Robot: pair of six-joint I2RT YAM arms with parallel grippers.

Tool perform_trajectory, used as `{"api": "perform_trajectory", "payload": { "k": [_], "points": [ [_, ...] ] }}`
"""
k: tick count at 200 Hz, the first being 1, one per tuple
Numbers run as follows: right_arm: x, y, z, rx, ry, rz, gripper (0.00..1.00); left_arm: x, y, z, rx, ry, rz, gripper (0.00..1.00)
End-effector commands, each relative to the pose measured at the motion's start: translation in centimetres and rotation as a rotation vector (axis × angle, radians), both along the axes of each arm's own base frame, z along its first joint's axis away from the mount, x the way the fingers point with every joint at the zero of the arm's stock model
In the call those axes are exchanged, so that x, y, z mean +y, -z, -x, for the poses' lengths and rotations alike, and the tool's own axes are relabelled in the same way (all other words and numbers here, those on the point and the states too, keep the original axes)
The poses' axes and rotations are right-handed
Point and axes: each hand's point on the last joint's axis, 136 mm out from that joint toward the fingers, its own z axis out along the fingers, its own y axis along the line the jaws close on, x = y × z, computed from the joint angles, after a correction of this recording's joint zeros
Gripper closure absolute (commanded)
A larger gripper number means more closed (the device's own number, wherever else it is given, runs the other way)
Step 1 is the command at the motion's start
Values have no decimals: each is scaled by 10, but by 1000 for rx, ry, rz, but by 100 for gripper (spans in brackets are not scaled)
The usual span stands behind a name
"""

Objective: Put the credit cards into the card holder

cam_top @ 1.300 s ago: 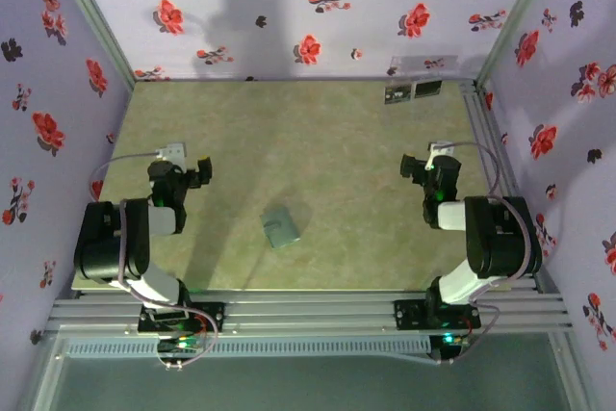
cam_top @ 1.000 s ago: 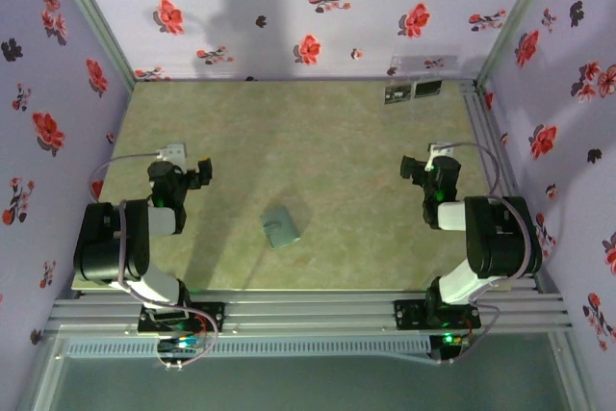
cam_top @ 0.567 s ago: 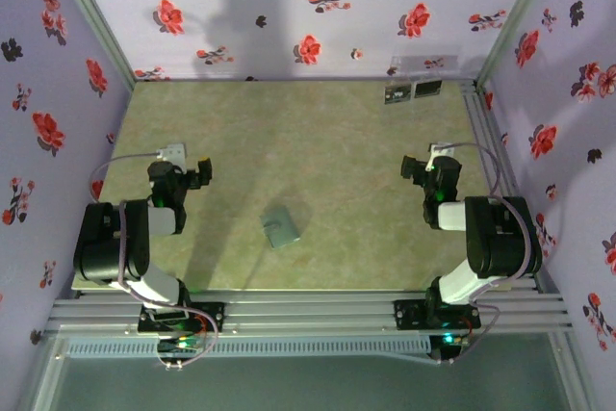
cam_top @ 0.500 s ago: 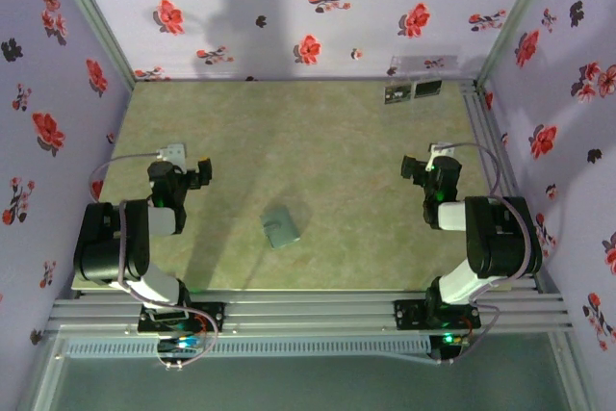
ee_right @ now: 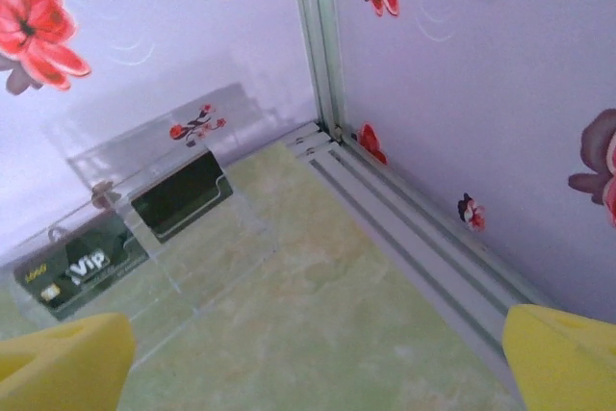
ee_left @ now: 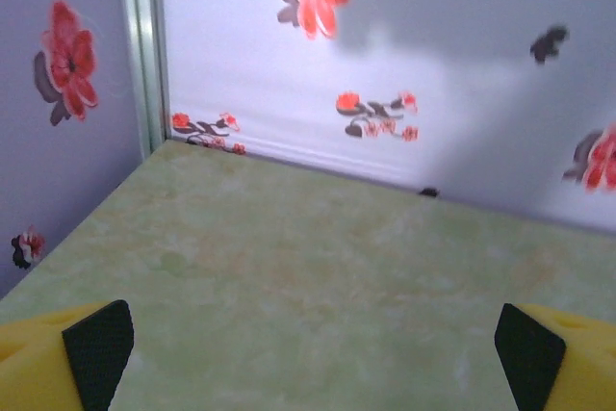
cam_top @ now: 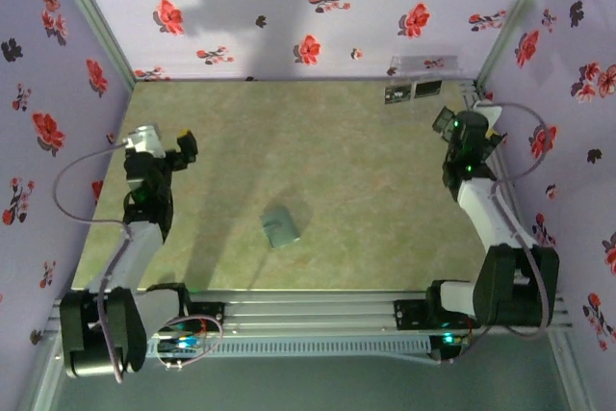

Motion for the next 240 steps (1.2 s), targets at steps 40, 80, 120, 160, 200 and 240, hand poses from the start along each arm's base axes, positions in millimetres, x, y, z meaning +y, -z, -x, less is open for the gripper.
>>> {"api": "perform_trajectory", "payload": {
  "k": [40,80,120,160,200,240],
  "points": [
    [49,102,-76,485,-321,-168,15,-6,-3,13,153,-26,388,0],
    [57,130,-119,581,-408,-169,23,-40,18,11,244,95,471,0],
    [61,146,-146,620,-458,-151,27,-70,54,26,441,143,407,0],
    [71,152,-166,640,-516,-116,30,-75,74,46,552,149,349,0],
    [74,165,-183,691,-536,-39,37,-57,90,65,677,66,251,0],
    [70,176,-193,721,-541,43,37,-52,101,74,759,32,231,0]
  ]
}}
